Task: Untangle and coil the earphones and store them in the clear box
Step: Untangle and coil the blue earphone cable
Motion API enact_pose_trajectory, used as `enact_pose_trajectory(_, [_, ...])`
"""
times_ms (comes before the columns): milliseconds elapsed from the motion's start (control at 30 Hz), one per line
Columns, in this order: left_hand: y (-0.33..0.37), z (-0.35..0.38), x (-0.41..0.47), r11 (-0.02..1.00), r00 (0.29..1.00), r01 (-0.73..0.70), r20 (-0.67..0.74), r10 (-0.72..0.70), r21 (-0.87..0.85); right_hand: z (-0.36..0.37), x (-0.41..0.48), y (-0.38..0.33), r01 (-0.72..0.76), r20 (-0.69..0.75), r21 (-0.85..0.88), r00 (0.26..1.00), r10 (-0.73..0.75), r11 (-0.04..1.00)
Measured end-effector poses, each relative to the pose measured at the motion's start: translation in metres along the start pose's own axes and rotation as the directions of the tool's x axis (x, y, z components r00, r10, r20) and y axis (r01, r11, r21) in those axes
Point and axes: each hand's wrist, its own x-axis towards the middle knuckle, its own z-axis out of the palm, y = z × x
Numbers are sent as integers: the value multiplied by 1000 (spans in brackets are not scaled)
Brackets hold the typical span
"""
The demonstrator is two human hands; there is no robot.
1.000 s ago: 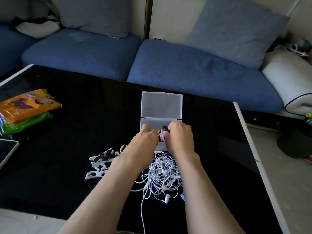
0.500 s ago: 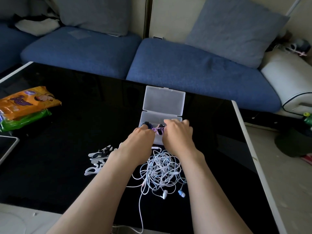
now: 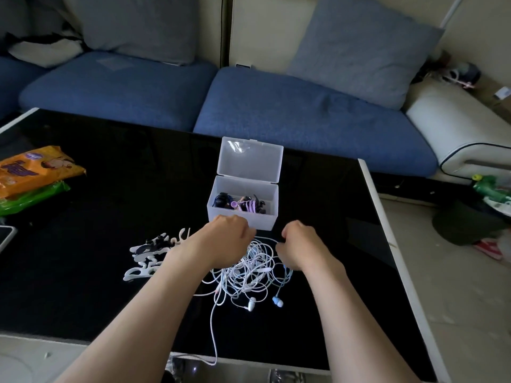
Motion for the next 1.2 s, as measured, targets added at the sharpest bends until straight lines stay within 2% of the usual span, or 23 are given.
enact_pose_trajectory(100, [6,1,-1,997,998,-13,54,17,-76,14,5,21,-39,9,-23,999,40,999])
enact_pose_trajectory(233, [10,2,-1,999,994,-13,107,16,-36,16,9,37,-4,22,-29,1000,4,1000])
enact_pose_trajectory(333, [20,1,0,998,991,48,126,-42,-44,15,13,41,-7,69,-20,998,9,1000])
enact_pose_trajectory(433, [25,0,3,998,988,50,146,-46,-23,5,11,41,3,32,67,999,-5,998])
enact_pose_trajectory(500, [21,1,5,998,994,55,95,-56,13,-7,7,38,29,-56,230,998,-16,973])
enact_pose_trajectory(567, [20,4,7,998,997,54,50,-55,21,-18,1,32,68,-112,467,994,-17,882])
enact_pose_trajectory(633, [20,7,10,999,999,42,26,-42,-23,-28,-4,24,115,-122,669,992,-45,734])
enact_pose_trajectory(733, [16,13,17,999,999,37,27,-38,15,-42,-10,16,173,-159,838,985,-71,517])
enact_pose_trajectory(867, [18,12,17,1000,999,-30,42,30,2,-54,-20,13,294,-286,859,955,-82,418])
enact_pose_trajectory(967, [25,7,17,992,993,-100,61,105,-73,-56,-22,10,380,-361,846,925,-122,374])
enact_pose_trajectory(1067, [27,6,19,970,987,-145,42,156,-195,-57,-22,7,395,-371,871,919,-135,293])
enact_pose_trajectory(1133, [26,6,21,959,990,-136,-15,137,-247,-59,-20,8,386,-370,885,922,-110,260])
enact_pose_trajectory(1200, [24,5,25,945,992,-61,-124,22,-322,-61,-18,10,381,-379,883,923,-61,275])
